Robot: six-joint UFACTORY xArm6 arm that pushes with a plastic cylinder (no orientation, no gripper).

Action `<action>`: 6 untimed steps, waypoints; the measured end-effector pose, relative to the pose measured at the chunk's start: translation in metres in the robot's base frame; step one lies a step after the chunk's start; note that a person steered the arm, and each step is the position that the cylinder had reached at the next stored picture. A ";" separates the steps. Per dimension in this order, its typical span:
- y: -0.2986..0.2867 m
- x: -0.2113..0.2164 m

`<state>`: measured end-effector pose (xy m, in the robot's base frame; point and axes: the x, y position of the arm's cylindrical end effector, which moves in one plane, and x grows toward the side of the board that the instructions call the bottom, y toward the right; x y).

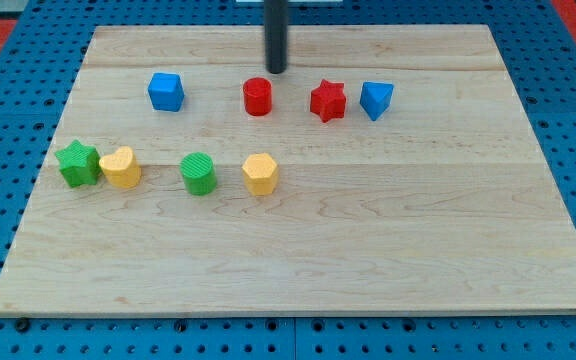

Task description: Point your arm to center left

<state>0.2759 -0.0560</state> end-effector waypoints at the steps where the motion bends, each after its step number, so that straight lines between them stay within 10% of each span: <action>1: -0.081 0.023; 4: -0.243 0.085; 6: -0.216 0.148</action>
